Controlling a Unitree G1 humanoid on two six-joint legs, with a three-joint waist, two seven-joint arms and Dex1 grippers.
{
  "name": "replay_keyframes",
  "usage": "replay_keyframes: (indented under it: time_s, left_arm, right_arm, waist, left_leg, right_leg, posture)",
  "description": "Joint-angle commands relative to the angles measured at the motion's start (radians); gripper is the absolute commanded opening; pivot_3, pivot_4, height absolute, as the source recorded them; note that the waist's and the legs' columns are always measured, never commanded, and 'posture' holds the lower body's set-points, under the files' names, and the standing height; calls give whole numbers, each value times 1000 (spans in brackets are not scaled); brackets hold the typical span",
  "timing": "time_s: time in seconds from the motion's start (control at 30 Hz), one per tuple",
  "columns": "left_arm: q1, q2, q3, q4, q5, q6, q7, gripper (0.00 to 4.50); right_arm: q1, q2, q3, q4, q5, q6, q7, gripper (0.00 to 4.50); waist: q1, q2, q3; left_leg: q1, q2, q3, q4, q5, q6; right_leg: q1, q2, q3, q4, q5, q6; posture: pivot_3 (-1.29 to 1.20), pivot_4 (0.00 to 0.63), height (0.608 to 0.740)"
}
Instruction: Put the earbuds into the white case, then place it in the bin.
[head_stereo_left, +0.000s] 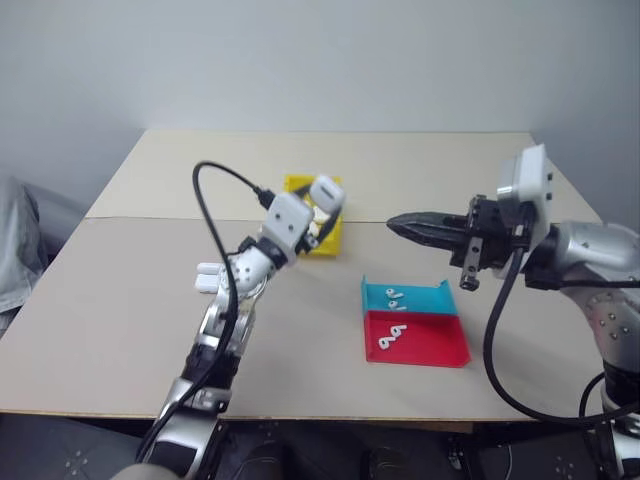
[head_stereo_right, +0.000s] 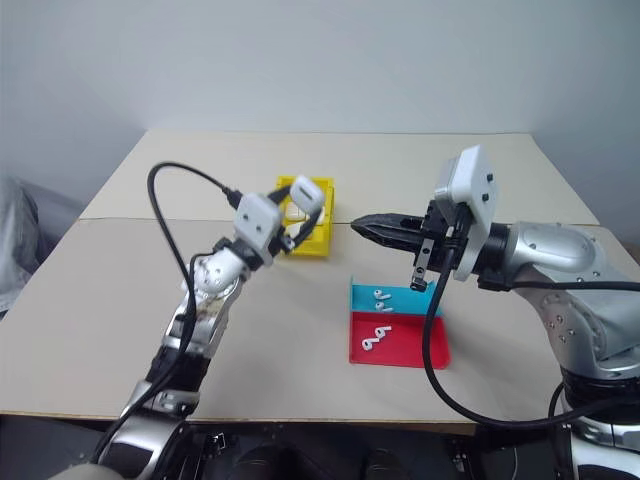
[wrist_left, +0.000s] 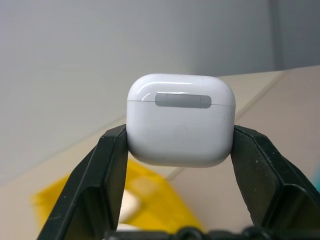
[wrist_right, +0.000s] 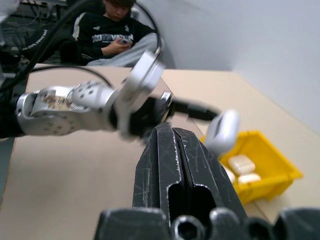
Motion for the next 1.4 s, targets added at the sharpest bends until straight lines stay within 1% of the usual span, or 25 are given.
replay_keyframes:
  time_s: [0.03,0.1,0.2,0.23,0.27,0.3,0.37,0.43,0.47,0.53,0.67,0.73,0.77,0.8,0.87,0.9,0.93,1.0,1.03,1.07,1.13,1.2,1.23,1.3,1.4]
  left_arm:
    - [-41,-26,14,64,61,4,147,2993]
    - [-79,-27,10,136,101,22,211,2993]
    - [-145,-22,12,236,130,114,260,2993]
    - [-157,-14,12,278,121,64,250,3266]
    - [-168,-24,23,297,105,82,258,3576]
    - [-189,-28,22,325,107,116,265,3786]
    - [-209,-32,21,389,103,30,278,4410]
    - [-216,-31,19,434,99,-64,283,4462]
    - [-227,-37,20,437,95,-34,280,4462]
    - [-232,-46,19,432,85,-53,274,4462]
    - [-214,-81,74,288,-24,70,221,4462]
    - [-208,-32,79,138,-137,350,50,4462]
    - [-196,9,72,58,-190,467,-41,4462]
    - [-183,47,63,-5,-226,544,-110,4462]
    - [-121,142,57,-105,-320,543,-304,4462]
    - [-78,172,98,-132,-427,513,-449,4462]
    - [-29,229,127,-190,-494,558,-523,4462]
    - [60,324,164,-288,-565,610,-599,4462]
    - [125,386,183,-344,-593,609,-656,4462]
    - [167,424,196,-378,-617,599,-700,4462]
    - [288,532,263,-458,-705,619,-816,4462]
    - [387,610,327,-506,-760,622,-891,4462]
    - [430,647,347,-518,-760,611,-915,4462]
    - [482,702,374,-537,-773,637,-920,4462]
    - [557,772,458,-557,-804,652,-944,4462]
  right_arm:
    - [28,-10,-34,-55,3,-11,-14,46]
    - [50,-18,-23,-67,-10,-12,-18,46]
    - [57,-12,-22,-70,-9,-8,-28,46]
    - [58,-8,-21,-70,-13,-9,-34,8]
    - [59,-4,-20,-68,-17,-11,-39,0]
    - [60,-3,-19,-64,-19,-7,-46,0]
    - [62,-5,-15,-58,-25,-2,-57,0]
    - [64,-6,-12,-57,-28,-2,-62,0]
    - [67,-8,-11,-58,-28,-2,-62,0]
    - [75,-12,-9,-64,-36,-7,-59,0]
    - [84,-18,-5,-72,-47,-7,-56,0]
    - [98,-27,0,-75,-69,-17,-50,0]
    - [108,-33,-1,-74,-80,-24,-43,0]
    - [117,-39,-3,-73,-91,-31,-36,0]
    - [142,-62,-15,-61,-112,-47,-10,0]
    - [161,-80,-27,-52,-126,-62,12,0]
    - [190,-103,-48,-35,-148,-94,46,0]
    - [242,-151,-89,8,-187,-157,114,0]
    - [274,-181,-114,43,-219,-215,162,0]
    - [295,-200,-130,70,-240,-258,196,0]
    - [349,-237,-169,145,-293,-383,284,0]
    - [393,-260,-197,209,-328,-489,359,0]
    - [414,-257,-217,242,-337,-553,393,0]
    - [439,-242,-248,287,-343,-652,438,0]
    - [468,-270,-285,356,-341,-724,521,0]
  waist:
    - [-6,0,0]
    - [-8,0,0]
    - [-8,-1,0]
    - [-8,-1,0]
    - [-9,-1,0]
    - [-10,-1,0]
    - [-9,-1,0]
    - [-9,-1,0]
    - [-9,-1,0]
    - [-9,-1,0]
    - [-9,-1,1]
    - [-14,-1,1]
    - [-18,-1,1]
    - [-22,-1,0]
    - [-31,0,0]
    - [-35,0,0]
    - [-37,0,0]
    - [-40,0,0]
    - [-40,0,0]
    - [-40,0,0]
    - [-39,0,0]
    - [-38,0,0]
    - [-35,0,0]
    - [-30,0,0]
    - [-26,0,0]
  left_leg:
    - [0,0,0,0,0,0]
    - [0,0,1,-1,0,0]
    - [0,0,1,0,0,-1]
    - [0,0,1,0,0,0]
    - [0,0,0,0,0,0]
    - [1,0,0,0,0,0]
    - [0,0,0,0,0,0]
    - [0,0,0,0,0,-1]
    - [0,0,1,0,0,-1]
    - [-1,0,1,0,0,-1]
    - [-1,0,1,0,1,-1]
    - [-1,0,1,0,1,-1]
    - [-1,0,1,0,1,-1]
    - [0,0,1,0,1,-1]
    - [1,1,1,-1,2,-3]
    - [1,1,1,-1,2,-3]
    - [2,1,1,-2,5,-9]
    - [2,1,2,-2,7,-12]
    - [2,1,2,-1,7,-12]
    - [2,1,2,-1,7,-11]
    - [2,1,1,-1,3,-4]
    - [3,1,1,-1,2,-4]
    - [3,1,2,-2,2,-3]
    - [4,1,2,-1,2,-3]
    - [7,1,2,-2,2,-3]
  right_leg:
    - [0,0,0,0,0,0]
    - [0,0,0,-1,0,0]
    - [-1,0,0,1,0,0]
    - [0,0,0,1,0,0]
    - [0,0,0,1,0,1]
    - [0,0,0,1,0,1]
    - [0,0,0,1,0,1]
    - [-1,0,0,0,0,1]
    - [0,0,0,0,0,1]
    - [-1,0,0,-1,0,1]
    - [-1,0,0,0,0,1]
    - [0,0,0,1,0,1]
    - [-1,0,0,1,0,1]
    - [-1,0,0,1,0,1]
    - [-1,1,1,2,0,1]
    - [-2,1,2,2,0,1]
    - [-1,1,2,2,0,1]
    - [-1,1,2,2,0,0]
    - [-1,1,2,2,0,1]
    - [-1,0,2,2,0,1]
    - [-1,1,2,2,0,1]
    - [0,1,2,2,-1,1]
    - [0,1,2,1,-1,1]
    - [1,0,2,2,-1,1]
    - [3,0,2,2,-1,1]
  posture:
    - [0,150,740]
    - [0,150,740]
    - [0,150,740]
    - [0,150,740]
    - [0,150,740]
    - [0,150,740]
    - [0,150,740]
    - [0,150,740]
    - [0,150,740]
    - [0,150,740]
    - [0,150,740]
    - [0,150,740]
    - [0,150,740]
    - [0,150,740]
    - [0,150,740]
    - [0,150,740]
    - [0,150,740]
    - [0,150,740]
    - [0,150,740]
    - [0,150,740]
    - [0,150,740]
    - [0,150,740]
    - [0,150,740]
    - [0,150,740]
    - [0,150,740]
